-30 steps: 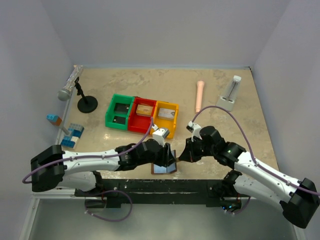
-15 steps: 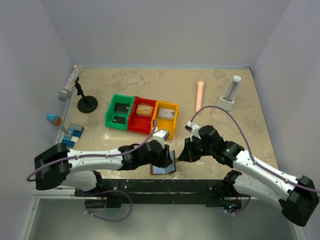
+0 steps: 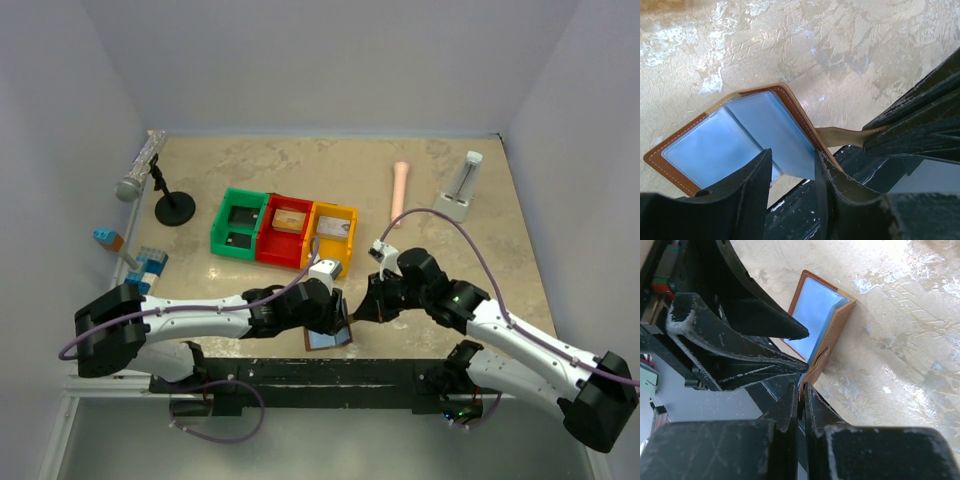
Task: Take the credit cards out of the card holder
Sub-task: Remove the credit card from the card holder.
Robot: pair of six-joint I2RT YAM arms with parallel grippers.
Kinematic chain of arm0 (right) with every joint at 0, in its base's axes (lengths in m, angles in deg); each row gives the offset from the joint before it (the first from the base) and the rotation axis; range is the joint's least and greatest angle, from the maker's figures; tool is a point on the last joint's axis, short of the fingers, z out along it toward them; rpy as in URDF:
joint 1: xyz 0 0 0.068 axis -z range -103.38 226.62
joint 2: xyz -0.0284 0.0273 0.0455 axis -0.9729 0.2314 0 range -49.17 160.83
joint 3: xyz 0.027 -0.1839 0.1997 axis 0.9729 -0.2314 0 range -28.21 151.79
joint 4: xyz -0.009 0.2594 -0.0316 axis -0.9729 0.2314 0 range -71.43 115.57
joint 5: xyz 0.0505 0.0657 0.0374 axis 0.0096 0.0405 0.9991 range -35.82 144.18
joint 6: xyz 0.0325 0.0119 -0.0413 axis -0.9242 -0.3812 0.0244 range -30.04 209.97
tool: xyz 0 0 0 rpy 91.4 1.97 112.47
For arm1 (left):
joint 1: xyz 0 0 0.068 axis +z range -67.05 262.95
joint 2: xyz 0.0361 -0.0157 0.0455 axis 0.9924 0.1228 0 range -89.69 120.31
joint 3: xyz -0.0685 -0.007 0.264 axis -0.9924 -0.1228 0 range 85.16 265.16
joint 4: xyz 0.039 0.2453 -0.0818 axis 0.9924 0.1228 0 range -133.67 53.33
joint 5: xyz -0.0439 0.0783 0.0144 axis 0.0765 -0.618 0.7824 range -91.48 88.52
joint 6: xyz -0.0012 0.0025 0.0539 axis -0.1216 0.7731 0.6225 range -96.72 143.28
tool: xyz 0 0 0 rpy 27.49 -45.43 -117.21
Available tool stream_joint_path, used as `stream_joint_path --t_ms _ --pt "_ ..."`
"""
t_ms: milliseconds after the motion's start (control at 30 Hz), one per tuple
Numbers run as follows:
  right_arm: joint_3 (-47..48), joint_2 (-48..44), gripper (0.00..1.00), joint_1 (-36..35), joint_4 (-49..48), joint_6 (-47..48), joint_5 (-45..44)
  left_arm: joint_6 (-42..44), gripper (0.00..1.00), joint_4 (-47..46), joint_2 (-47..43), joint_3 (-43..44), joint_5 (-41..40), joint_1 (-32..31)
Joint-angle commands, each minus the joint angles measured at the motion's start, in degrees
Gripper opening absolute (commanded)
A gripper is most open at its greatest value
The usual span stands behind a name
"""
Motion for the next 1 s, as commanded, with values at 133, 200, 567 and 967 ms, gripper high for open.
stream_joint_path --t_ms 133,200,567,967 --pt "2.5 -0.1 0.0 -0.4 -2.9 -1.0 3.0 0.5 0.45 0.1 0.6 2.3 -1.0 0.1" --pt "2.1 0.2 0.0 -0.7 -3.6 -1.6 3.4 0.2 0.45 0.2 0.6 2.2 -1.1 0.1" --pt "2.8 2.4 0.0 -3.3 -5.4 -2.7 4.4 -2.3 0.45 2.3 -2.9 -0.7 -4.9 0.1" --pt "4.4 2.4 0.0 -3.8 -3.9 -2.3 3.7 -5.7 0.45 5.4 -5.6 -4.3 -8.3 0.1"
